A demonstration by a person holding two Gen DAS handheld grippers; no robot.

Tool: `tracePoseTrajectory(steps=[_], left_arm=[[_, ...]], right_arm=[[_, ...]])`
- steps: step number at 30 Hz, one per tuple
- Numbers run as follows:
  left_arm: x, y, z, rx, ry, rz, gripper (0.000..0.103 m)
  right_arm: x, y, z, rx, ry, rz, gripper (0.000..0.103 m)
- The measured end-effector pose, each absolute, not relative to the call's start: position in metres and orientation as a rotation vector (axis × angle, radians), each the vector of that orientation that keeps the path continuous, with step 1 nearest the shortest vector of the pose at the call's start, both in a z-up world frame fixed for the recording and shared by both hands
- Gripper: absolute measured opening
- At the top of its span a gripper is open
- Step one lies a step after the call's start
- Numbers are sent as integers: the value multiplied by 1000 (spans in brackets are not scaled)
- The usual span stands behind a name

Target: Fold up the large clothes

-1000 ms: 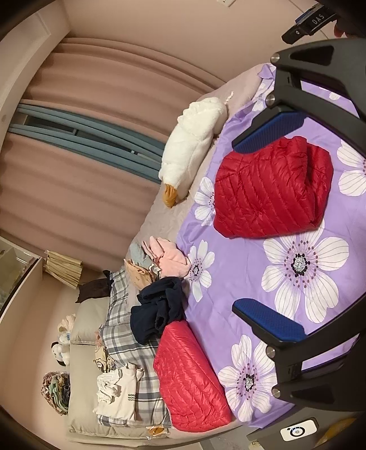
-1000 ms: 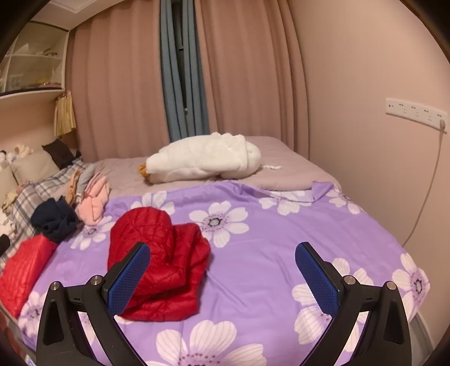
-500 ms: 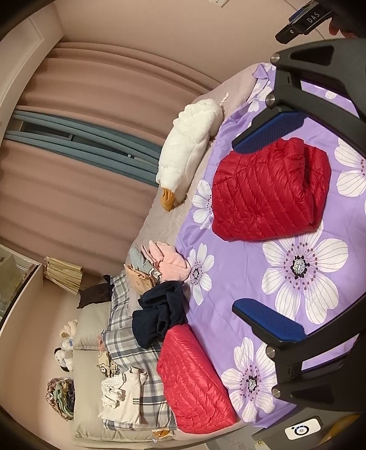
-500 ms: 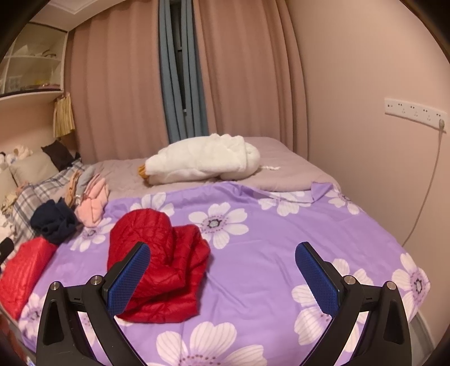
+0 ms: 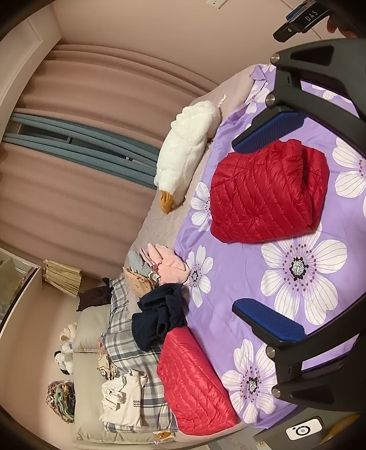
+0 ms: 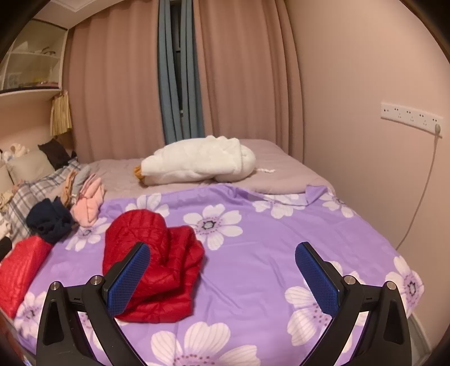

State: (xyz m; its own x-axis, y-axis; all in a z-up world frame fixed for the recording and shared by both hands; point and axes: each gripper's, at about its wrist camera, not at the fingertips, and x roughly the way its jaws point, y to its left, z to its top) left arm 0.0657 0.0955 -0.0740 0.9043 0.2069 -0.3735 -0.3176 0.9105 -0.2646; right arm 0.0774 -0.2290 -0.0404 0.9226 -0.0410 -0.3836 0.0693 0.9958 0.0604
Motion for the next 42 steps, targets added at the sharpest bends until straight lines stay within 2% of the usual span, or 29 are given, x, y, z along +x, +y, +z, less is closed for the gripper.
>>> tracePoseTrajectory(steps=[42], left_arm=[[60,108,-79,-334,353,304,103]], right_arm=[[77,-229,-48,54,438,-84,102]])
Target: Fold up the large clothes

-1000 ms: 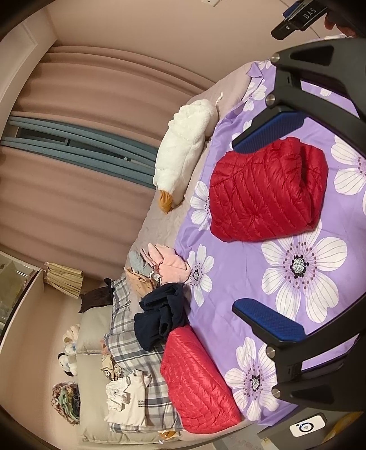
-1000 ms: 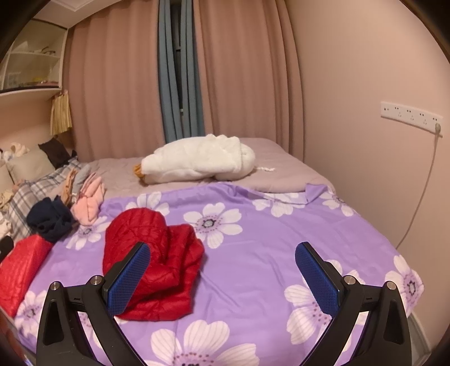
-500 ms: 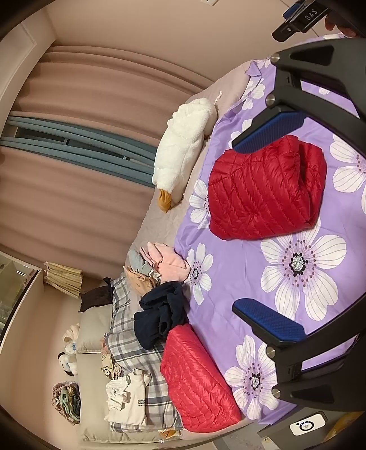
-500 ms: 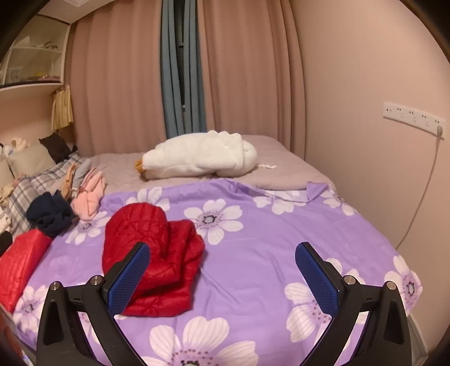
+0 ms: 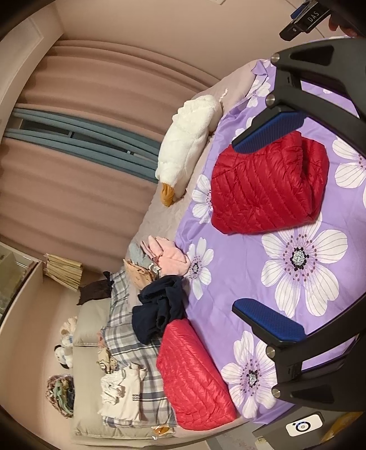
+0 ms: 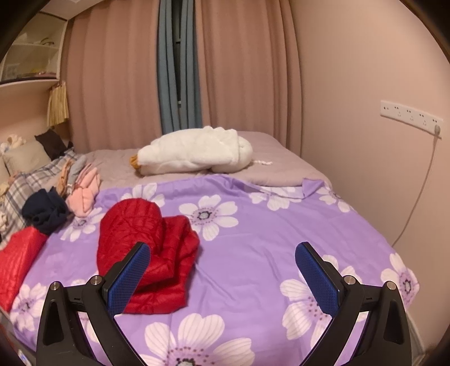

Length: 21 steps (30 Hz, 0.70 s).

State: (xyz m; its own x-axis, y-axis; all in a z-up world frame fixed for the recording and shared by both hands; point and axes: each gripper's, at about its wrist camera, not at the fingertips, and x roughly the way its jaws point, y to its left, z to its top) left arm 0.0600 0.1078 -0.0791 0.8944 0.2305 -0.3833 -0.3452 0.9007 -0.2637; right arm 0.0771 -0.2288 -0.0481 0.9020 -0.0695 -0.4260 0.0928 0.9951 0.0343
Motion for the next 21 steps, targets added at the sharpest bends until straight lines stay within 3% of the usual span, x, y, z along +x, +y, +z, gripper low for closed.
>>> tracePoseTrajectory(steps=[21], left_arm=[[71,116,-93,-352,376,323,103]], right_arm=[[88,-218,-54,7,460,-71,102]])
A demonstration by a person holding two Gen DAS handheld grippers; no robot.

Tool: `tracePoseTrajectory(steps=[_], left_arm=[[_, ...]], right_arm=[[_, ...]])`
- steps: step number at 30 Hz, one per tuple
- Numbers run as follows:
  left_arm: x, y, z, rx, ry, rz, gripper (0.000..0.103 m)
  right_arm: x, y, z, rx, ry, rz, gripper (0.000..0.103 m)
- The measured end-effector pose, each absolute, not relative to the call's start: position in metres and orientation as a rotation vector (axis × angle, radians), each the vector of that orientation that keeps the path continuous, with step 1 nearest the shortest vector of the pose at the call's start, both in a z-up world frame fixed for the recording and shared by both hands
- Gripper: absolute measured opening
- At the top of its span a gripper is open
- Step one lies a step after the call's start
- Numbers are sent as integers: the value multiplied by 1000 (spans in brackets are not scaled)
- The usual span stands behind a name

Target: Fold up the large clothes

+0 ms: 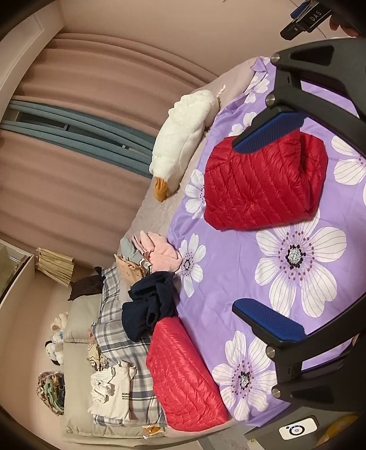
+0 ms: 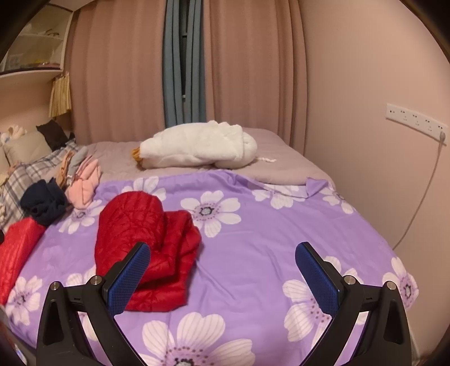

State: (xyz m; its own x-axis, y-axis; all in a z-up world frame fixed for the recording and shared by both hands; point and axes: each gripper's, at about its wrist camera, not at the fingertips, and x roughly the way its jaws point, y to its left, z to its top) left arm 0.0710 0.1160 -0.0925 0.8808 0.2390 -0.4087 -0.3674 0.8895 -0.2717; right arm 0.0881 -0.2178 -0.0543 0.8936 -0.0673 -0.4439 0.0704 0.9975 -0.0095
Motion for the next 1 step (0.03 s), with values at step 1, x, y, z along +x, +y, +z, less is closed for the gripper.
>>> tracePoseTrajectory(steps=[1], left_arm=[[71,115,-92,-345,374,325,103]], right_arm=[[89,-218,-55,7,464,-73,102]])
